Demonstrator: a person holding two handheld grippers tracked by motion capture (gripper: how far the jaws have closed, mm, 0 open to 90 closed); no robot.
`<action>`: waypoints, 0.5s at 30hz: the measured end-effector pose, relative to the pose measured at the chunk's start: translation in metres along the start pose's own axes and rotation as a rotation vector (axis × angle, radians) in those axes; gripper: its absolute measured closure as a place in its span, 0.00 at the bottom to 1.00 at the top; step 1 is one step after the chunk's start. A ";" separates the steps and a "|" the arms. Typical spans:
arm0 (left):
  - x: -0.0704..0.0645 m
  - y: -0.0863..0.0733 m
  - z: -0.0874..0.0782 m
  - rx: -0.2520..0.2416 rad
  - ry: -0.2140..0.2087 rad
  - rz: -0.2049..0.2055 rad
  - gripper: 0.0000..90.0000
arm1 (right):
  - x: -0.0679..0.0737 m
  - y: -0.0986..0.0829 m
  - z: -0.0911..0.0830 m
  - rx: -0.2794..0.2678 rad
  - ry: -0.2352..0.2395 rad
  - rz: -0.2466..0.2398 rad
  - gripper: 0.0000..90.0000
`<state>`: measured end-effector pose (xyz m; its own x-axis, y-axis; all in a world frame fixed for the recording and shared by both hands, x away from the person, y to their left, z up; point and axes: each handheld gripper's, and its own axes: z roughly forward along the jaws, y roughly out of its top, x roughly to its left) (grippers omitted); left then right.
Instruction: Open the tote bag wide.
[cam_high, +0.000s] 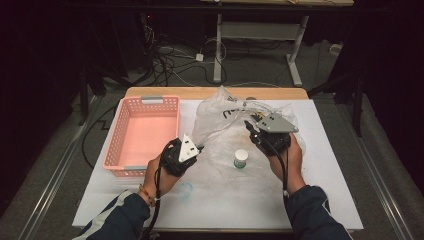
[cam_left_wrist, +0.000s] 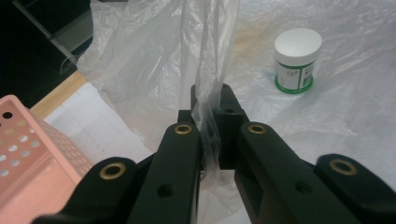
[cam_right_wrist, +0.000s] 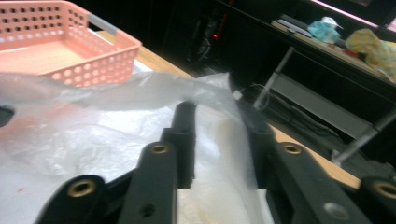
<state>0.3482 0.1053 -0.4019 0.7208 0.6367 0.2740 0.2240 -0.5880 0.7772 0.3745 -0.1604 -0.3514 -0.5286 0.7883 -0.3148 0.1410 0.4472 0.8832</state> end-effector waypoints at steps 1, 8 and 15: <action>0.000 0.000 -0.001 -0.002 -0.002 0.000 0.97 | 0.000 0.000 0.000 0.000 0.000 0.000 0.82; -0.001 -0.001 -0.001 -0.014 0.000 -0.014 0.97 | 0.015 -0.004 -0.033 -0.103 -0.006 -0.044 0.48; -0.004 -0.006 -0.005 -0.072 0.038 -0.029 0.97 | 0.025 -0.027 -0.073 -0.238 -0.131 -0.063 0.40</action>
<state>0.3409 0.1087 -0.4054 0.6887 0.6726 0.2709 0.1960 -0.5324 0.8235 0.2965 -0.1835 -0.3582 -0.4148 0.8171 -0.4003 -0.0972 0.3976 0.9124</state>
